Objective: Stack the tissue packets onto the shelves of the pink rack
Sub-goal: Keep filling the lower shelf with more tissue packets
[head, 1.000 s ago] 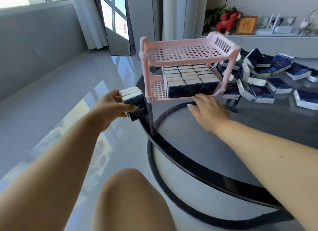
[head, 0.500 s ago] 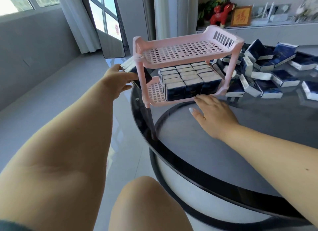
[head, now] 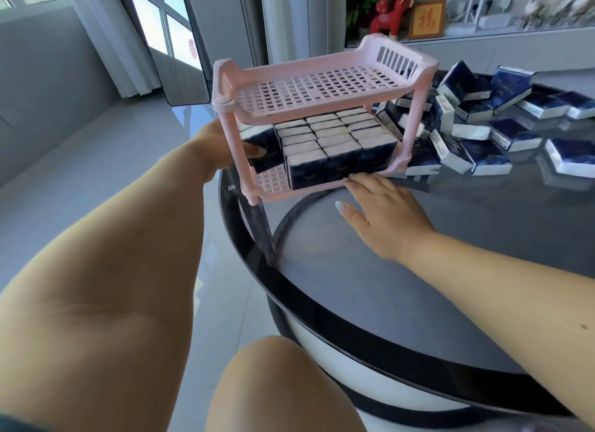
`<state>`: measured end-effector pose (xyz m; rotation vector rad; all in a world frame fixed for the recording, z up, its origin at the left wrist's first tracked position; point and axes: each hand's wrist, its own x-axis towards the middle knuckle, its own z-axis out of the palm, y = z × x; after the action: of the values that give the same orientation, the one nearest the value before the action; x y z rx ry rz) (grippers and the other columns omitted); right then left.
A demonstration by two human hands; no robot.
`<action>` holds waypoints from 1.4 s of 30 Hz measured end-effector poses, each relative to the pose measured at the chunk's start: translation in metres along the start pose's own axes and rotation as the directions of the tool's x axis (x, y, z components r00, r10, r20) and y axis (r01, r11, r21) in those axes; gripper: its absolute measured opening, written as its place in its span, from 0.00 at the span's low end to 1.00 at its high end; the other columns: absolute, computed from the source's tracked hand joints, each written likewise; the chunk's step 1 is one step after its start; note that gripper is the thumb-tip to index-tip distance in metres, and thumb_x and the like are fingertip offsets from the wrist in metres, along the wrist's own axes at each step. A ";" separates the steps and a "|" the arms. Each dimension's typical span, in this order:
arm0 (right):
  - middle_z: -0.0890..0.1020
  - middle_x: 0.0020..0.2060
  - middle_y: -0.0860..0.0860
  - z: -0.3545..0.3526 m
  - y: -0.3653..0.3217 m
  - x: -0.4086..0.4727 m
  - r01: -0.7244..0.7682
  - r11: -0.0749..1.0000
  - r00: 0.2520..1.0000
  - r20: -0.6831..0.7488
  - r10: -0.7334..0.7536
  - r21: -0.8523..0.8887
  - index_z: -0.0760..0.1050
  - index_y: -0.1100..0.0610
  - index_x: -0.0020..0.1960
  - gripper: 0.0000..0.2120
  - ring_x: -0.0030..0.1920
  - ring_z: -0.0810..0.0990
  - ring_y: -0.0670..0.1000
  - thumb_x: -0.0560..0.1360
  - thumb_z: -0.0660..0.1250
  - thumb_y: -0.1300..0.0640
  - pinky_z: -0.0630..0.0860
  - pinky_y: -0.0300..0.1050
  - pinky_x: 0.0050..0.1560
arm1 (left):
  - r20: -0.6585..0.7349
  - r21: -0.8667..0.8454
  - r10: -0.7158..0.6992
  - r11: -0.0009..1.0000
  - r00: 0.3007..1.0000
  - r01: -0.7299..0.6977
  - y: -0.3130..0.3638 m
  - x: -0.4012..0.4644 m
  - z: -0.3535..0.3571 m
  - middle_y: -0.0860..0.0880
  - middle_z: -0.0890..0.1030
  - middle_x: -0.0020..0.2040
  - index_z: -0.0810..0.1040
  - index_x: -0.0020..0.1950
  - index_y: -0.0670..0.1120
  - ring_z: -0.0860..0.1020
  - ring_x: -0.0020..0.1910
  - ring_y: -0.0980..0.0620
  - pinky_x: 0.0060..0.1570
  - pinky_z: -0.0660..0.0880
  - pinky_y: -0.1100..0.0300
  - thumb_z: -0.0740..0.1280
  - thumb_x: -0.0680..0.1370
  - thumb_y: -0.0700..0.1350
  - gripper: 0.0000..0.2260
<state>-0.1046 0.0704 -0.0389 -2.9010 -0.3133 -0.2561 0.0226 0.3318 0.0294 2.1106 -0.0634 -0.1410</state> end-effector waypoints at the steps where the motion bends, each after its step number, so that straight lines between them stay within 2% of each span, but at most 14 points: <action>1: 0.60 0.74 0.47 0.001 0.000 0.000 -0.002 1.000 1.000 0.000 0.002 -0.002 0.58 0.54 0.75 0.29 0.74 0.55 0.49 0.79 0.45 0.39 0.56 0.47 0.70 | -0.003 0.028 0.003 1.000 1.000 -0.003 -0.002 0.003 0.001 0.49 0.80 0.61 0.75 0.65 0.54 0.79 0.58 0.44 0.56 0.78 0.43 0.83 0.53 0.49 0.41; 5: 0.60 0.74 0.47 0.001 0.001 0.000 -0.008 1.000 1.000 -0.007 0.008 -0.001 0.58 0.53 0.75 0.32 0.74 0.56 0.49 0.78 0.42 0.37 0.57 0.47 0.69 | -0.025 0.024 0.033 0.999 0.999 -0.033 0.005 -0.003 0.014 0.48 0.78 0.60 0.74 0.66 0.46 0.77 0.60 0.43 0.60 0.75 0.42 0.78 0.65 0.33 0.32; 7: 0.61 0.74 0.47 0.001 0.000 0.000 -0.004 1.000 1.000 -0.008 0.004 0.000 0.58 0.53 0.75 0.33 0.74 0.56 0.49 0.77 0.42 0.36 0.57 0.48 0.69 | -0.038 0.029 0.040 0.999 0.998 -0.039 0.000 -0.001 0.018 0.48 0.77 0.58 0.73 0.64 0.46 0.77 0.60 0.42 0.60 0.75 0.41 0.77 0.67 0.32 0.28; 9: 0.61 0.74 0.47 0.001 0.000 0.000 -0.003 1.000 1.000 -0.005 0.003 0.005 0.59 0.54 0.75 0.31 0.74 0.56 0.49 0.78 0.44 0.38 0.57 0.48 0.69 | -0.056 0.049 0.054 0.997 0.997 -0.051 -0.003 0.000 0.019 0.48 0.77 0.57 0.73 0.62 0.46 0.77 0.59 0.42 0.59 0.75 0.41 0.77 0.67 0.34 0.27; 14: 0.61 0.74 0.48 0.001 0.000 0.001 -0.001 1.000 1.000 -0.010 0.001 0.004 0.59 0.54 0.75 0.30 0.74 0.57 0.50 0.79 0.46 0.39 0.58 0.49 0.69 | -0.077 0.094 0.100 0.991 0.992 -0.093 -0.004 -0.001 0.019 0.51 0.76 0.54 0.73 0.67 0.43 0.76 0.58 0.45 0.60 0.75 0.43 0.78 0.68 0.36 0.29; 19: 0.63 0.73 0.48 0.001 -0.001 0.001 -0.001 1.000 1.000 -0.023 0.001 0.007 0.60 0.55 0.74 0.32 0.73 0.58 0.50 0.78 0.43 0.37 0.59 0.50 0.69 | -0.086 0.118 0.158 0.982 0.984 -0.147 -0.006 0.000 0.021 0.51 0.74 0.58 0.70 0.69 0.44 0.76 0.61 0.43 0.61 0.74 0.43 0.77 0.69 0.37 0.30; 23: 0.62 0.73 0.48 0.001 -0.001 0.002 -0.005 1.000 1.000 -0.025 0.005 0.001 0.60 0.55 0.74 0.34 0.73 0.58 0.50 0.77 0.42 0.36 0.58 0.50 0.69 | -0.083 0.153 0.129 0.982 0.988 -0.115 -0.010 0.005 0.019 0.47 0.76 0.62 0.69 0.71 0.46 0.76 0.61 0.43 0.61 0.75 0.42 0.80 0.67 0.43 0.35; 25: 0.62 0.74 0.48 0.000 -0.001 0.002 -0.003 1.000 1.000 -0.020 0.003 0.000 0.60 0.55 0.74 0.32 0.73 0.57 0.50 0.78 0.44 0.37 0.58 0.49 0.70 | -0.102 0.160 0.112 0.983 0.988 -0.095 -0.013 0.009 0.019 0.46 0.75 0.64 0.69 0.71 0.47 0.75 0.62 0.43 0.62 0.74 0.43 0.81 0.66 0.46 0.37; 28: 0.62 0.74 0.48 0.000 -0.001 0.002 -0.001 1.000 1.000 -0.023 0.001 0.000 0.60 0.55 0.74 0.30 0.73 0.57 0.50 0.79 0.45 0.39 0.58 0.49 0.70 | -0.138 0.228 0.095 0.972 0.986 -0.062 -0.016 0.009 0.020 0.44 0.71 0.66 0.69 0.71 0.49 0.70 0.66 0.41 0.64 0.71 0.43 0.80 0.62 0.56 0.41; 32: 0.62 0.73 0.48 0.001 -0.001 0.002 0.001 1.000 1.000 -0.026 -0.001 0.001 0.60 0.54 0.74 0.30 0.73 0.57 0.50 0.79 0.46 0.39 0.58 0.49 0.70 | -0.140 0.255 0.077 0.966 0.987 -0.039 -0.018 0.010 0.026 0.44 0.69 0.66 0.68 0.71 0.48 0.67 0.68 0.40 0.64 0.71 0.44 0.76 0.71 0.52 0.32; 35: 0.62 0.73 0.48 0.001 0.000 0.002 0.003 1.000 1.000 -0.028 -0.003 0.005 0.60 0.54 0.74 0.28 0.73 0.57 0.50 0.79 0.48 0.40 0.57 0.49 0.70 | -0.142 0.148 0.002 0.989 0.990 0.019 -0.019 0.010 0.027 0.45 0.71 0.63 0.67 0.71 0.46 0.70 0.64 0.43 0.54 0.75 0.54 0.75 0.73 0.44 0.30; 38: 0.62 0.73 0.48 0.001 0.000 0.003 0.002 1.000 1.000 -0.026 -0.002 0.005 0.60 0.54 0.74 0.30 0.73 0.57 0.50 0.79 0.46 0.39 0.57 0.49 0.69 | -0.165 0.208 0.048 0.978 0.985 -0.013 -0.017 0.004 0.027 0.44 0.71 0.65 0.68 0.71 0.48 0.68 0.67 0.41 0.63 0.72 0.44 0.77 0.70 0.50 0.32; 42: 0.63 0.73 0.48 0.001 0.000 0.003 0.005 1.000 1.000 -0.031 -0.005 0.002 0.60 0.54 0.74 0.29 0.73 0.58 0.50 0.79 0.46 0.39 0.58 0.49 0.69 | -0.136 0.163 0.070 0.986 0.988 -0.048 -0.012 -0.011 0.026 0.48 0.76 0.63 0.71 0.66 0.51 0.72 0.65 0.39 0.62 0.72 0.40 0.79 0.59 0.61 0.39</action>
<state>-0.1019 0.0710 -0.0398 -2.8909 -0.3156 -0.3011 0.0082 0.3172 0.0066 2.2697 -0.0537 0.0516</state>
